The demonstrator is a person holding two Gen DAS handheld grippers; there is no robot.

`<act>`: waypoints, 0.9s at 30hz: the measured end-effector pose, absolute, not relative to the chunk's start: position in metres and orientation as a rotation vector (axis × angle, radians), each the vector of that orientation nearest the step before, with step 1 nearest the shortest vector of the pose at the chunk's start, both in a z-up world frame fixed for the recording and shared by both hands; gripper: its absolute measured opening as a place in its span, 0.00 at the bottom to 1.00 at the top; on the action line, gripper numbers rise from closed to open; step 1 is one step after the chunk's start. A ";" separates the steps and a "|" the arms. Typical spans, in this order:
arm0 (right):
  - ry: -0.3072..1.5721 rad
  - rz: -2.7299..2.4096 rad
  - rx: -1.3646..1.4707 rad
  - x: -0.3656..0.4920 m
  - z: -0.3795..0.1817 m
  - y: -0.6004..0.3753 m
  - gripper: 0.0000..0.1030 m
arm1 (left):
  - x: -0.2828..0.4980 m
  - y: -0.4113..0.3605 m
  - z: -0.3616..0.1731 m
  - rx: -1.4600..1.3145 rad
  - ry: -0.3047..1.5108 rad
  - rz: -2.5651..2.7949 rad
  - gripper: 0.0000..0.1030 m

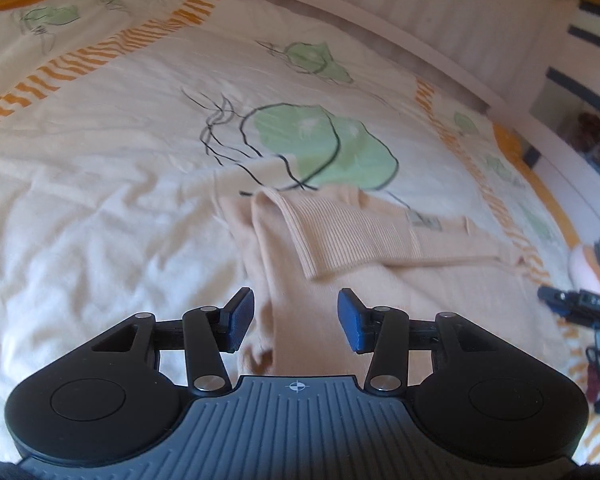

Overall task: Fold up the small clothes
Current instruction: 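Lower the hem onto the sweater and open both grippers, then press the folded sweater flat with both grippers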

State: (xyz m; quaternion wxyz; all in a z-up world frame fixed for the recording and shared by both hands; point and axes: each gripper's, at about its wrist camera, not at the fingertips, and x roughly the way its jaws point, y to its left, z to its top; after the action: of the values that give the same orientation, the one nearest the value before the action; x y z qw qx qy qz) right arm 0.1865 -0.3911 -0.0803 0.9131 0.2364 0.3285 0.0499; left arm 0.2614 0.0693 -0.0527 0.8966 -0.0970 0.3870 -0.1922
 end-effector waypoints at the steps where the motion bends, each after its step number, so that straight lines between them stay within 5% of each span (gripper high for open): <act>1: 0.678 0.100 0.480 0.187 -0.081 -0.390 0.56 | 0.261 0.067 -0.056 -0.191 0.813 -0.403 0.44; 3: 0.689 0.086 0.460 0.188 -0.081 -0.388 0.40 | 0.263 0.065 -0.063 -0.182 0.834 -0.400 0.44; 4: 0.702 0.071 0.419 0.189 -0.078 -0.385 0.12 | 0.263 0.065 -0.066 -0.176 0.844 -0.390 0.44; 13: 0.757 -0.041 0.249 0.187 -0.071 -0.373 0.09 | 0.263 0.063 -0.074 -0.006 0.906 -0.359 0.46; 18: 0.655 -0.034 0.178 0.175 -0.046 -0.359 0.20 | 0.252 0.057 -0.050 0.023 0.827 -0.335 0.45; 27: 0.671 0.146 0.141 0.189 -0.047 -0.316 0.20 | 0.263 -0.001 -0.042 0.039 0.774 -0.447 0.45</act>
State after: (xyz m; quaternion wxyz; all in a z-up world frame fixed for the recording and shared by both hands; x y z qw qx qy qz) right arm 0.1894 -0.3157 -0.0469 0.9392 0.0692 0.3286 0.0716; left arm 0.2629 -0.0009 -0.0417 0.9015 0.0189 0.3744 -0.2162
